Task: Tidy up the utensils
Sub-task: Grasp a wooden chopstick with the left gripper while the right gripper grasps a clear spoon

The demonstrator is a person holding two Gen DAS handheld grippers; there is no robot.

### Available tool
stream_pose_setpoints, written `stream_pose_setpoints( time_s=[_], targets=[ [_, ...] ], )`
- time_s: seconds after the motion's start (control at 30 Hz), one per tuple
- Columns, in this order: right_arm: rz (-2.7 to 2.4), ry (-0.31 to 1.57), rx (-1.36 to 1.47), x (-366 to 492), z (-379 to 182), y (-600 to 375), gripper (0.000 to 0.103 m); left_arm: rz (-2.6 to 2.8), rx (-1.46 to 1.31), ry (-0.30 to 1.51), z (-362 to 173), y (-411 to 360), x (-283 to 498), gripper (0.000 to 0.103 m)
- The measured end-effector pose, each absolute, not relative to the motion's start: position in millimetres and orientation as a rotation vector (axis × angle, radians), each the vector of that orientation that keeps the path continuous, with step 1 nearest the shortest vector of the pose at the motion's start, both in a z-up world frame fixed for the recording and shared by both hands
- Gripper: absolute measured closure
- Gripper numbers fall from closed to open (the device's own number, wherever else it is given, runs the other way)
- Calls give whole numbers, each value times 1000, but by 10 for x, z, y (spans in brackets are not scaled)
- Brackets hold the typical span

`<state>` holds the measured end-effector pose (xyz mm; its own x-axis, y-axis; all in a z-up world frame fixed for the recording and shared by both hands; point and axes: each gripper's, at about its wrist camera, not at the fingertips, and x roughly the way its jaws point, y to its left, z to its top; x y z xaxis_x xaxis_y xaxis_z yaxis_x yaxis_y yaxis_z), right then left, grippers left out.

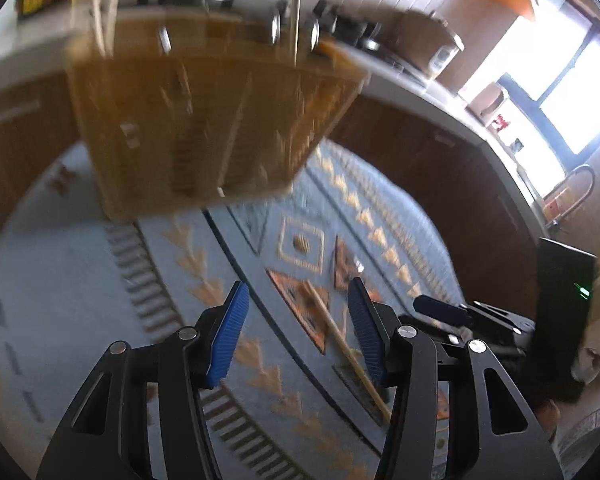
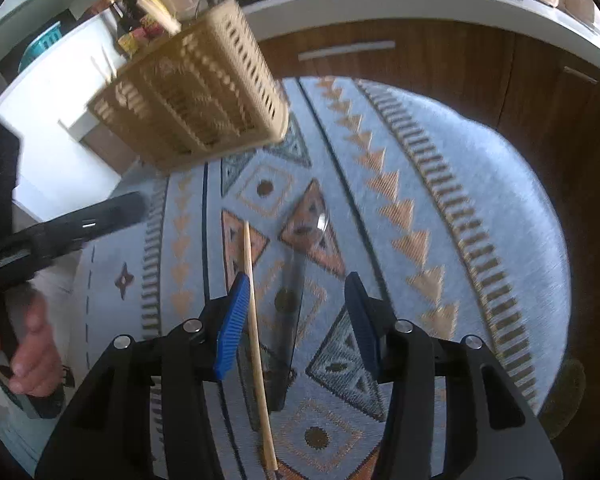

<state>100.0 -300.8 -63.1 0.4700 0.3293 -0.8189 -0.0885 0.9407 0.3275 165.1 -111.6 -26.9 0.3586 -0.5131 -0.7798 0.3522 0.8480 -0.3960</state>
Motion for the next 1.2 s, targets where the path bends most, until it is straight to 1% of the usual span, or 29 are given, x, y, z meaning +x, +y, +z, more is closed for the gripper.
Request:
stream_pose_setpoints(
  time_s=[0.2,0.27,0.33,0.43,0.53,0.57,0.6,0.63,0.83,0.9,1.13,1.2],
  targets=[
    [230,1006,165,890,-742,-2889,57,-555,-107,1067,-659,-1412,1581,54],
    [223,983,108,830,-765,-2810,58,-556,-102,1073,-706,-1518,1558,54],
    [209,962,60,783,-781,-2743,67,-535,-77,1038,-702,-1562,1515,54],
    [202,948,17,721,-848,-2657,74,-518,-61,1027,-672,-1577,1478,55],
    [174,903,-66,654,-884,-2565,77,-516,-59,1023,-675,-1583,1479,56],
    [170,894,-77,631,-889,-2553,80,-514,-54,1021,-678,-1590,1470,56],
    [171,893,-76,605,-890,-2558,89,-511,-45,1018,-677,-1598,1457,56],
    [170,894,-67,585,-889,-2580,92,-508,-38,1016,-676,-1605,1440,56],
    [144,892,-37,413,-908,-2825,93,-500,21,998,-677,-1755,1295,56],
    [140,893,-6,365,-919,-2895,93,-490,44,991,-685,-1805,1249,53],
    [131,900,56,230,-922,-3010,93,-409,243,907,-752,-2066,1045,52],
    [127,898,50,220,-923,-2998,93,-416,250,905,-744,-2064,1027,60]
  ],
)
